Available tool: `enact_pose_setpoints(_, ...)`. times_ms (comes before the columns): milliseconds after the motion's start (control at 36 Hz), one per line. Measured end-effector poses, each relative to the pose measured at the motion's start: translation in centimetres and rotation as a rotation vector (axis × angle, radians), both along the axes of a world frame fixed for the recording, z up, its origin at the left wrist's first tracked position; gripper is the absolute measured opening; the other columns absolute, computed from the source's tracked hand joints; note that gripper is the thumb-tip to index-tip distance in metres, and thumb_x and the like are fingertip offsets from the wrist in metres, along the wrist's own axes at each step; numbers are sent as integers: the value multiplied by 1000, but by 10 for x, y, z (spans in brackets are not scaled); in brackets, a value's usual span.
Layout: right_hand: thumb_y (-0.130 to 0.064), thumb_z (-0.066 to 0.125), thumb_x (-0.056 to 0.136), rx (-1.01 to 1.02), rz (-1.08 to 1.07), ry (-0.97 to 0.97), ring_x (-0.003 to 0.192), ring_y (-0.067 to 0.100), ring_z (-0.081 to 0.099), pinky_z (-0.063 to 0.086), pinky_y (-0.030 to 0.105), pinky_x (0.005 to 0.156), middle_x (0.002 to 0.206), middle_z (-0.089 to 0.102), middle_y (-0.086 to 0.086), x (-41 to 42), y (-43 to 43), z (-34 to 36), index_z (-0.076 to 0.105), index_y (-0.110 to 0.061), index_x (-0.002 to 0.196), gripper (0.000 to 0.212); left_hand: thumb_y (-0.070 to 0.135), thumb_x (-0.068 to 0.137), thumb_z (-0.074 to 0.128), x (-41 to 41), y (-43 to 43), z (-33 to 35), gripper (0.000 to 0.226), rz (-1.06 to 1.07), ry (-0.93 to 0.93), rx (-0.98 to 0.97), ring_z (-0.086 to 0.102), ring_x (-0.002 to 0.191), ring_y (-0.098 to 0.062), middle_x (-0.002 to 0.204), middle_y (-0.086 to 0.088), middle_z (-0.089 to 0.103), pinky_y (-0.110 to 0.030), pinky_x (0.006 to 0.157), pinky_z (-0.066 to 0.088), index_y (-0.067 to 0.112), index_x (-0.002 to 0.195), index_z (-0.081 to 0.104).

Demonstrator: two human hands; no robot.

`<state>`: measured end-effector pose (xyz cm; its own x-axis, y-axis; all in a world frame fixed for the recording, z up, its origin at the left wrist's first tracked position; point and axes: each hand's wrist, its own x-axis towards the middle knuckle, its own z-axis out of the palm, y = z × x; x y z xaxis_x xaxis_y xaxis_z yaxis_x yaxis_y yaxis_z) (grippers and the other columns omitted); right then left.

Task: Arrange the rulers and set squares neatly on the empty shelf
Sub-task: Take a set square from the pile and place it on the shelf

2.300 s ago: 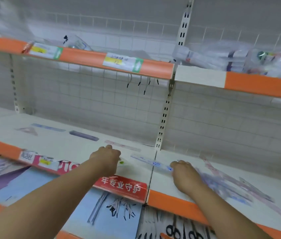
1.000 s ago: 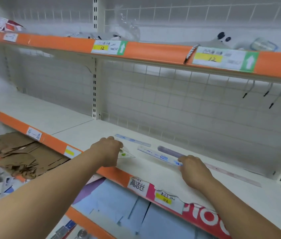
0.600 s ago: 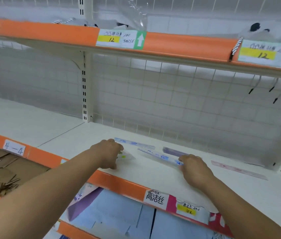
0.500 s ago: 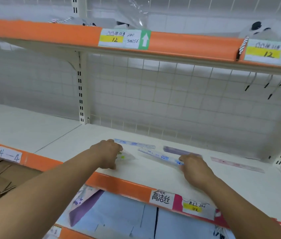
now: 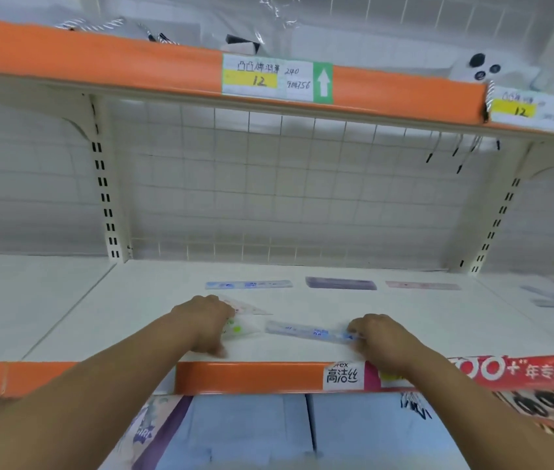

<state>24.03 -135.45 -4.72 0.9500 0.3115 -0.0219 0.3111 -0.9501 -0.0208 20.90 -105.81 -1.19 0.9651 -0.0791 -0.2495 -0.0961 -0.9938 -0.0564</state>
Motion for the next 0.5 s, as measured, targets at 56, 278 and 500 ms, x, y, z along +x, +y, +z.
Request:
enact_pose_setpoints(56, -13, 44, 91, -9, 5, 10, 92, 22, 56, 46, 31, 78, 103, 61, 6, 0, -1, 0, 63, -17, 108, 26, 41, 82, 72, 4, 0, -2, 79, -23, 22, -30, 38, 133, -24, 145, -3, 37, -35, 108, 35, 25, 148, 32)
enact_pose_setpoints(278, -20, 44, 95, -10, 41, 27, 87, 18, 48, 43, 28, 82, 98, 47, 1, 8, -7, 1, 62, -20, 116, 27, 43, 80, 73, 17, -4, -12, 84, -76, 110, -156, 34, 136, -22, 149, -4, 32, -31, 112, 31, 24, 149, 30)
enact_pose_setpoints(500, -21, 43, 97, 13, 78, 28, 86, 14, 46, 40, 23, 80, 98, 44, -2, 12, -12, 0, 61, -23, 120, 29, 41, 81, 73, 19, -3, -14, 83, -47, 139, -180, 33, 135, -25, 145, -6, 29, -35, 113, 30, 26, 149, 29)
